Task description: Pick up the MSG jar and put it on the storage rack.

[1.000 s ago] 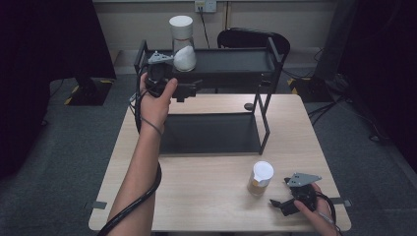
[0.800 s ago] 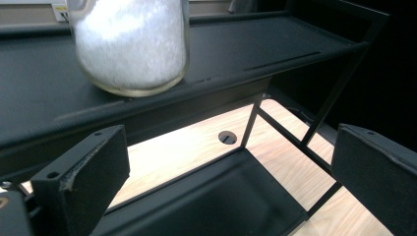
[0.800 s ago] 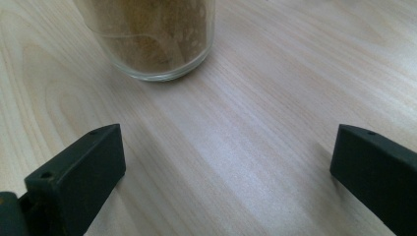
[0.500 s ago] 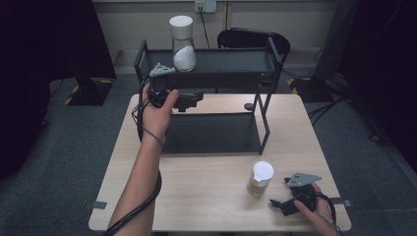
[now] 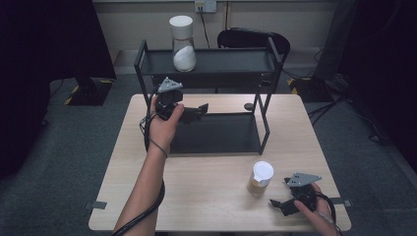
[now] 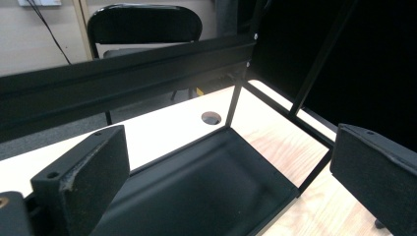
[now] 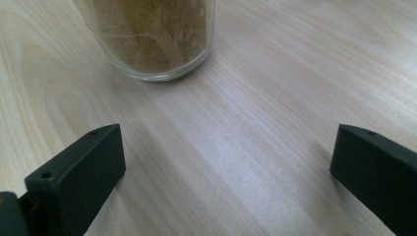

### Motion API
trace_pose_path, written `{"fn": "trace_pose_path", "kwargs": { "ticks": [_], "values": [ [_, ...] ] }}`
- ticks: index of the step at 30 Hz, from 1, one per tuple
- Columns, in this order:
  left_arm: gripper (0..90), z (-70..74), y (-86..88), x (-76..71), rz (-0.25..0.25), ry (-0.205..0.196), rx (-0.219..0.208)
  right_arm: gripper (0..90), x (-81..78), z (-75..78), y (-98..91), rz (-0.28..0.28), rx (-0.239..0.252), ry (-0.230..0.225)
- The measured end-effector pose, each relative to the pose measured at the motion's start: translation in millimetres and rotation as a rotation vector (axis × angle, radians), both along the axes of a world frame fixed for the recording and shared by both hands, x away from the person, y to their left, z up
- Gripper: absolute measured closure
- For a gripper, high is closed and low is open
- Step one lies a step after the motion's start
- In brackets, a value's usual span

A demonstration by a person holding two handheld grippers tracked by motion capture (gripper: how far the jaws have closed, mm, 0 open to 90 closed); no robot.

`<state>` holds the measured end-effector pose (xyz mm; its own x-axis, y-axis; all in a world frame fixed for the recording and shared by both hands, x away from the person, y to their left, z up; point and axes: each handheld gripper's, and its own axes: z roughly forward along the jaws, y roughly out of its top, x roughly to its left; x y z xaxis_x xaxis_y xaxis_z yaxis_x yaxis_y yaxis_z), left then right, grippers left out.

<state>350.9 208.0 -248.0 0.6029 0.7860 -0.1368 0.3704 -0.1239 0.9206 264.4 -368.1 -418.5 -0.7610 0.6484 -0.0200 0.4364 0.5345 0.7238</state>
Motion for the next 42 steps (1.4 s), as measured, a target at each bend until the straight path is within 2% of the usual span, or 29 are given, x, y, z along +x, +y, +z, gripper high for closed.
{"fn": "trace_pose_path", "kwargs": {
  "ticks": [10,22,30,42],
  "values": [
    [0.9,-33.5,3.2,4.6,-0.014,0.037,-0.010,0.0,0.0,0.0,0.0,0.000,0.000,0.000],
    [0.9,-67.2,5.8,7.1,-0.019,0.058,0.001,0.0,0.1,0.1,0.0,0.000,0.000,0.000],
    [0.9,-89.3,5.6,6.7,-0.039,0.073,0.010,0.0,0.1,0.1,0.0,0.000,0.000,0.000],
    [1.1,-121.8,7.1,0.7,-0.040,0.112,0.012,0.0,0.1,0.0,0.0,0.000,-0.001,0.000]
  ]
}}
